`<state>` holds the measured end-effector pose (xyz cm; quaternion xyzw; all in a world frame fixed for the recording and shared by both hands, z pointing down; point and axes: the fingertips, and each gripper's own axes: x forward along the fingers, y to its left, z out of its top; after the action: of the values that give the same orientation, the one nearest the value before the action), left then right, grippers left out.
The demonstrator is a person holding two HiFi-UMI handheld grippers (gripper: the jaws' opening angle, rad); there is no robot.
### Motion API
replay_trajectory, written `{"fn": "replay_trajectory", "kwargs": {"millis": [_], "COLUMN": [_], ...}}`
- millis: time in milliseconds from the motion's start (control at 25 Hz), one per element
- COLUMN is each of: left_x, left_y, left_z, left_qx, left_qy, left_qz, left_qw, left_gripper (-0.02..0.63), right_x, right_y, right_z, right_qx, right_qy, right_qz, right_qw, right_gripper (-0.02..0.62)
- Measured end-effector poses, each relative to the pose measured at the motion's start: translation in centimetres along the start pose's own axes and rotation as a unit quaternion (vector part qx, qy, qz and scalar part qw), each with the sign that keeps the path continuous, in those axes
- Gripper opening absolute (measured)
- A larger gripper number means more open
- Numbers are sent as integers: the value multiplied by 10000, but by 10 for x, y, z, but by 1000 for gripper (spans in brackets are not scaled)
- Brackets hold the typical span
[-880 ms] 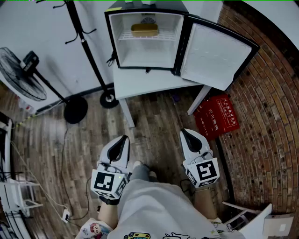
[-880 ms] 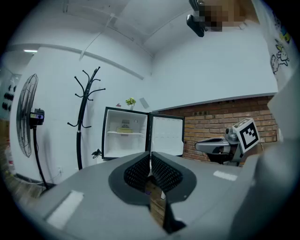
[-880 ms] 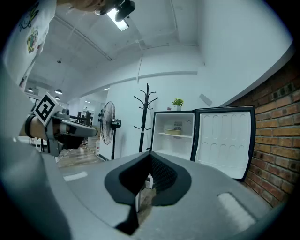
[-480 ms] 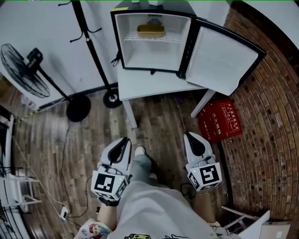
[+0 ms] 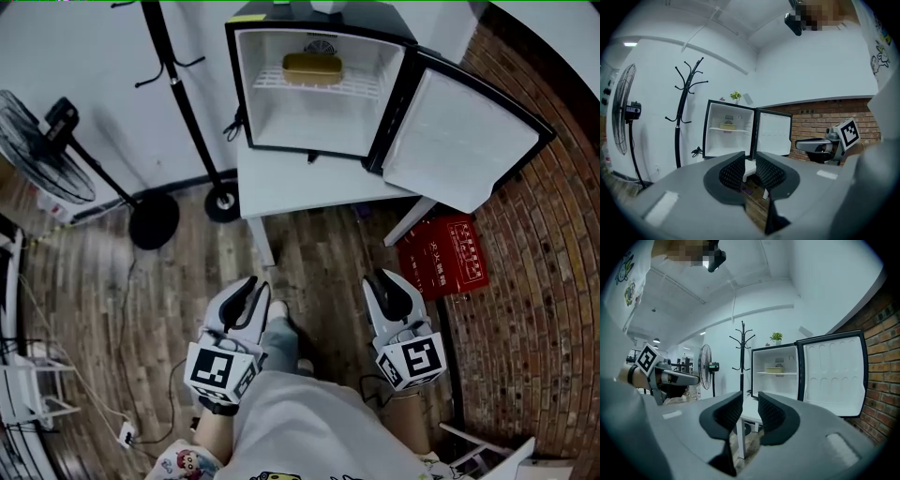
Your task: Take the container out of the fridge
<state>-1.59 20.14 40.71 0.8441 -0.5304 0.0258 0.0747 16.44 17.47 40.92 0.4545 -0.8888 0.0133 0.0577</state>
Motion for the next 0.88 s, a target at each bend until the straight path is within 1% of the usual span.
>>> {"fn": "replay_trajectory", "kwargs": {"millis": [40,240,440,600,760,880], "left_x": [7,51,89,109,127,137], "left_y": [6,48,92,123,152,166], "left_z": [1,15,31,44,47,50], "left_qx": [-12,-3,17,26,45,46], "left_qy": [5,-30,-132,-170,-171,-158], "left_qz": [-23,-130,-211,-278,-330,-411], "left_qw": [10000,9999,9997,9995,9993,9990], "left_gripper": [73,104,137,155,172,184], "right_x": [10,65,120,156,185,201], "right_y": [-2,-19,-32,-37,-40,-42], "right_z": [1,13,31,45,53,56], "right_qx": [13,14,-43,-5,25,37], "right_qy": [6,-19,-97,-153,-254,-239], "right_qz": [2,-51,-82,-157,-228,-297], "right_qw": [10000,10000,9999,9998,9994,9993], "right_gripper": [103,130,144,150,156,160]}}
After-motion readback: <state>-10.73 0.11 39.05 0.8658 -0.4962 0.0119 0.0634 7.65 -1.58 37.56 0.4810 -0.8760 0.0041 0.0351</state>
